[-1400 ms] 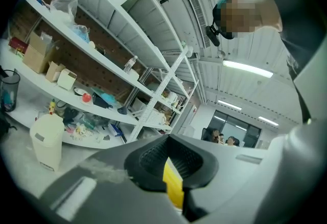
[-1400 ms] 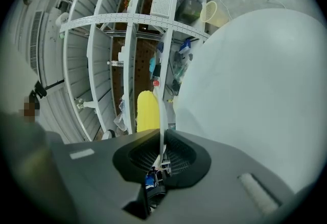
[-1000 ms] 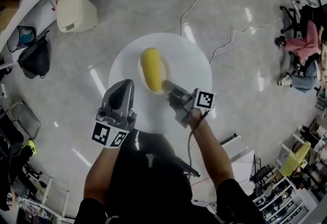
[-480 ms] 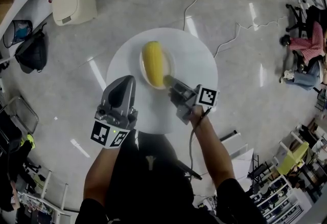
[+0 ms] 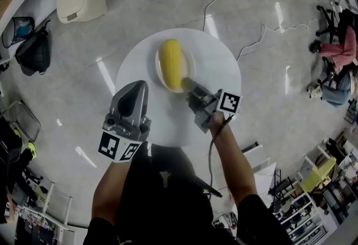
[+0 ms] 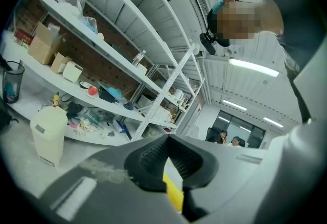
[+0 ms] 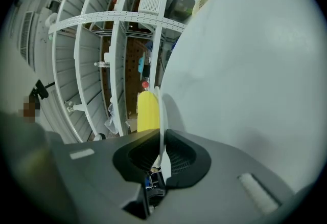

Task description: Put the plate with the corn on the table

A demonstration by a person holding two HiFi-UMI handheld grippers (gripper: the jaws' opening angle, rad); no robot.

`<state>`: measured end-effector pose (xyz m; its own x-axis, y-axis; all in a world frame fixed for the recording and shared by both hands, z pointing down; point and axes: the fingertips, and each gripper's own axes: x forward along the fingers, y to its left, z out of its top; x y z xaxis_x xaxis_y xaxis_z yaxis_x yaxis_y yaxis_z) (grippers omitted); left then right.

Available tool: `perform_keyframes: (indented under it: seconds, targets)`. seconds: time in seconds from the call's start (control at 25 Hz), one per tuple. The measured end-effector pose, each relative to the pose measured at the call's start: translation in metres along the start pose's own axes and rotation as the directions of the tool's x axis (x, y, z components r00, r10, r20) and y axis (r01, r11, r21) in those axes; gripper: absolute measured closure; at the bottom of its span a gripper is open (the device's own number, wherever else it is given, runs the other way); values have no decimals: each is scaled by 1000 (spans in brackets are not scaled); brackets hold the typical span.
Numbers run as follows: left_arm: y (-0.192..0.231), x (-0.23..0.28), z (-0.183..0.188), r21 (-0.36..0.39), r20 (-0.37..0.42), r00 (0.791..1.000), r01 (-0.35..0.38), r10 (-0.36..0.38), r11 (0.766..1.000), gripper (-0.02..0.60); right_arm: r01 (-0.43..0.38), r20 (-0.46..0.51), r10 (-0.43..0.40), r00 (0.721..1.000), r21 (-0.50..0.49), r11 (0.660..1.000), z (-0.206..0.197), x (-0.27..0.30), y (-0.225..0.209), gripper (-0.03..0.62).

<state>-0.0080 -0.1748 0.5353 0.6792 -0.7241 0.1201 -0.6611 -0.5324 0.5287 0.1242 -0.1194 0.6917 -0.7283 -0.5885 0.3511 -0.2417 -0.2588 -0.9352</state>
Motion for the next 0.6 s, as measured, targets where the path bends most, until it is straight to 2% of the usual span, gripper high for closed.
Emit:
perform_keyframes:
  seconds: [0.6]
  targets:
    - [12, -3, -4, -19, 6, 1000, -17, 18, 1000, 580, 37, 2, -37, 999, -15, 999, 2, 12, -10, 554]
